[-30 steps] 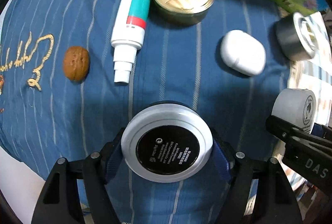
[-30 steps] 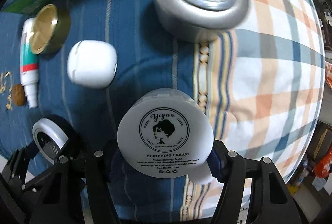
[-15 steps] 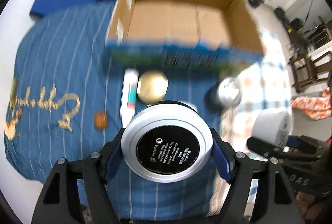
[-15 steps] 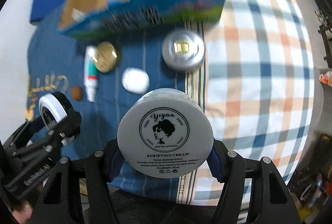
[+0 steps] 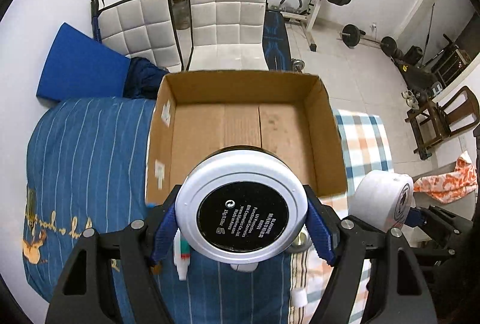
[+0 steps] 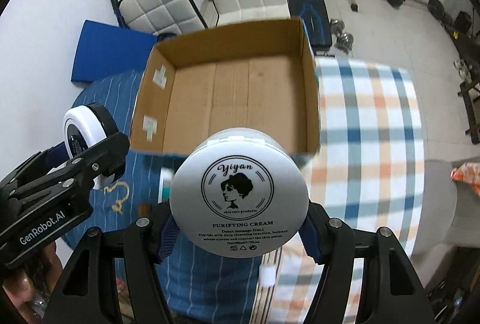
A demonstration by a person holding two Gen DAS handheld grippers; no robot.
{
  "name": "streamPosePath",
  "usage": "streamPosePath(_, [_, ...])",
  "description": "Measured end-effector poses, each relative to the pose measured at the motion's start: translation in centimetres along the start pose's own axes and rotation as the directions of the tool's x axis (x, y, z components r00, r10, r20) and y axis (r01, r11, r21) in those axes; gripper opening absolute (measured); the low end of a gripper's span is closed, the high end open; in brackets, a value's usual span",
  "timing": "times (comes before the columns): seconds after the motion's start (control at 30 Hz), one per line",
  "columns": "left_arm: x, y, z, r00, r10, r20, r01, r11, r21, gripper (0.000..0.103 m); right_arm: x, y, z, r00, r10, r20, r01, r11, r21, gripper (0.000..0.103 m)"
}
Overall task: Organize rigid objects
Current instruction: 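Carry both jars into the box and open both tools to release them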
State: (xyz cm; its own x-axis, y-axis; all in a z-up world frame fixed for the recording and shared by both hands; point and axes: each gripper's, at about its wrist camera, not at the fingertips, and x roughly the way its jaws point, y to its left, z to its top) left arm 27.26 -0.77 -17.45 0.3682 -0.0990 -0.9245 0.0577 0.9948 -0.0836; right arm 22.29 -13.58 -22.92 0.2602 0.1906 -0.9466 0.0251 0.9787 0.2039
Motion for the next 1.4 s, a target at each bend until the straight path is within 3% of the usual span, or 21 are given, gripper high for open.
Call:
streamPosePath(0.27, [4.7,0.3,5.3,0.996,-0.054,-0.071,0.053,0.998,-0.024,0.073,3.3,-0.3,6.6,0.999,-0.034,0.011,0.034,0.999,-0.013,0.069])
streamPosePath(0.5, [12.8,1.8,9.4,0.977,-0.089,-0.195,0.072,0.993,-0.090,0.073,8.4,-0.8,11.1,0.998,-0.066,-0.024,0.066,0.998,-0.017,0.069])
streamPosePath(0.63, [18.5,2.7,10.8,0.948,-0.105,-0.301,0.073,0.991,-0.115,0.074,13.1,-1.3,14.1,0.993,-0.084,-0.082,0.082,0.996,-0.026,0.069])
streamPosePath(0.73, [23.0,3.4,11.3,0.905,-0.159,-0.396,0.100,0.981,-0.165,0.074,17.0,-1.4,16.0,0.985,-0.118,-0.123,0.112,0.992,-0.051,0.069])
streamPosePath(0.9, [27.1,3.8,12.1,0.871,-0.166,-0.463,0.093,0.980,-0.175,0.074,22.7,-1.5,18.3,0.967,-0.165,-0.192,0.150,0.984,-0.092,0.069])
streamPosePath(1.13, [29.8,3.0,12.0,0.840,-0.162,-0.517,0.095,0.984,-0.153,0.074,26.1,-2.4,19.4,0.955,-0.170,-0.244,0.154,0.984,-0.085,0.069])
streamPosePath(1.4, [30.1,2.0,11.7,0.834,-0.125,-0.537,0.061,0.989,-0.135,0.075,28.7,-3.8,19.7,0.934,-0.208,-0.289,0.192,0.978,-0.085,0.070])
